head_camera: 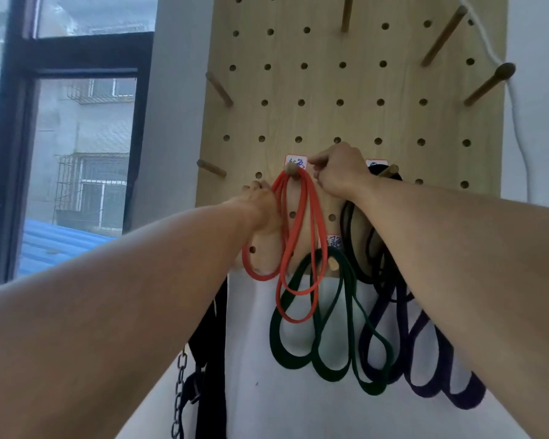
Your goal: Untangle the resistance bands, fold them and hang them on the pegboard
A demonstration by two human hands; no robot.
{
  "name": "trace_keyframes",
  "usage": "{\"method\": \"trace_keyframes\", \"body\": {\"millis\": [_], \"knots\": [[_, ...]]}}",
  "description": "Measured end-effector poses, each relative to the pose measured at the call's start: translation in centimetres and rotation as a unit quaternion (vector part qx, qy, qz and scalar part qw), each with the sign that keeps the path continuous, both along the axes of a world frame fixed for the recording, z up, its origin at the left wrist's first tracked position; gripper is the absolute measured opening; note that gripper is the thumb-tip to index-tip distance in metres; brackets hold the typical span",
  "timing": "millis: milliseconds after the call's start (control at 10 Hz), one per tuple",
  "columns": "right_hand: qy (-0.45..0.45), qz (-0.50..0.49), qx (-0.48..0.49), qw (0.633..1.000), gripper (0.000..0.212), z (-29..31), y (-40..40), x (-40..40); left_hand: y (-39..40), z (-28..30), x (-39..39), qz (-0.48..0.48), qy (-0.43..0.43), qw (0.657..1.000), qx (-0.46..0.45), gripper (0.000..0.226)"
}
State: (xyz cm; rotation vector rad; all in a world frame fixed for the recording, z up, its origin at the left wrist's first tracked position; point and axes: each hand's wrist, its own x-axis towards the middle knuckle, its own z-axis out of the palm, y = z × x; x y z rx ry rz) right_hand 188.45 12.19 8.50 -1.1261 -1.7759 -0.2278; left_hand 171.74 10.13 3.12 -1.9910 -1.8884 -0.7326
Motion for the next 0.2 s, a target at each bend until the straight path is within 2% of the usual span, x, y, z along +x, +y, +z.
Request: {"method": "trace_keyframes", "body": {"millis": [100, 200], "knots": [[0.016, 0.016, 0.002, 1.0, 0.033, -0.5, -1.7, 0.0, -2.1, 0.0, -0.8, -0.013, -0.033, 0.999, 0.014, 0.079], [0.065, 0.034, 0.008, 0.997, 0.029, -0.9, -3.2, 0.7, -3.7, -0.2, -1.6, -0.025, -0.073, 0.995, 0.058, 0.07]]}}
